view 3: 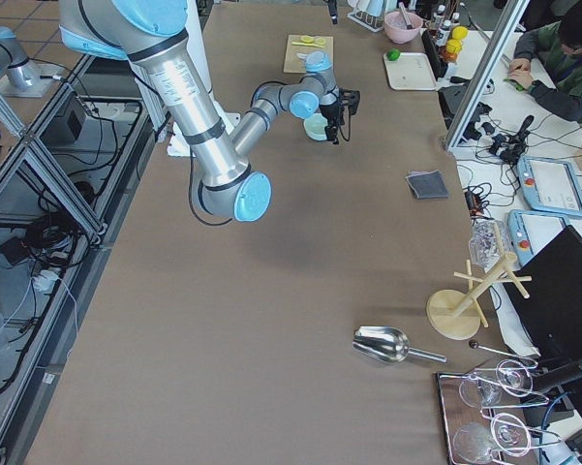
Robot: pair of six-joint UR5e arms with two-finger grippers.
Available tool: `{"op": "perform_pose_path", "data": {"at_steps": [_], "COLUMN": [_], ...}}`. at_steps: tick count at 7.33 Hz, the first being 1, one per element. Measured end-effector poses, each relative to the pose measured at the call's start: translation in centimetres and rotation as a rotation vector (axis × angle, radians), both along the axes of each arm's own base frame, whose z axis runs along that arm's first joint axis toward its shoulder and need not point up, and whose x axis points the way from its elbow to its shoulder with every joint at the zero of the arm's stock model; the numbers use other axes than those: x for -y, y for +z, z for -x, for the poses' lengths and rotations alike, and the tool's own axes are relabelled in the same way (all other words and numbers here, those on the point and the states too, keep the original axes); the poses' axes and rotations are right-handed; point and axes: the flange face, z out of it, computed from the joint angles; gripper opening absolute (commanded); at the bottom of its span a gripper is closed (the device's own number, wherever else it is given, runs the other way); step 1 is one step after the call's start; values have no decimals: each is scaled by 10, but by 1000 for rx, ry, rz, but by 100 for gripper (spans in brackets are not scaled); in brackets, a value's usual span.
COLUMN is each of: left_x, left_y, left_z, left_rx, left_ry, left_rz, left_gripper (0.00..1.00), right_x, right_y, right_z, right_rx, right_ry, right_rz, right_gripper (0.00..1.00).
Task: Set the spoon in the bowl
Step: 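Release the bowl and raise the right gripper while the left gripper reaches for the spoon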
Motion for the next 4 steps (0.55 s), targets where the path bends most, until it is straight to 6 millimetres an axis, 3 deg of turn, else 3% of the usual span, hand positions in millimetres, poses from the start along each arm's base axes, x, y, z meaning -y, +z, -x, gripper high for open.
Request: {"op": "perform_pose_path", "data": {"at_steps": [2, 4], "left_x": [-18, -37], "left_y": [11, 24], "left_z": [-50, -82], "left_rx": [8, 34], "left_ry": [-61, -84], "left_rz": [123, 163], "left_gripper": [94, 82], "right_x": [39, 57], "right_y": [57, 109], "right_z": [-110, -198], "right_rx": [-34, -51], "right_ry": [-129, -216], "right_rz": [-56, -93], "right_gripper": [100, 100]}}
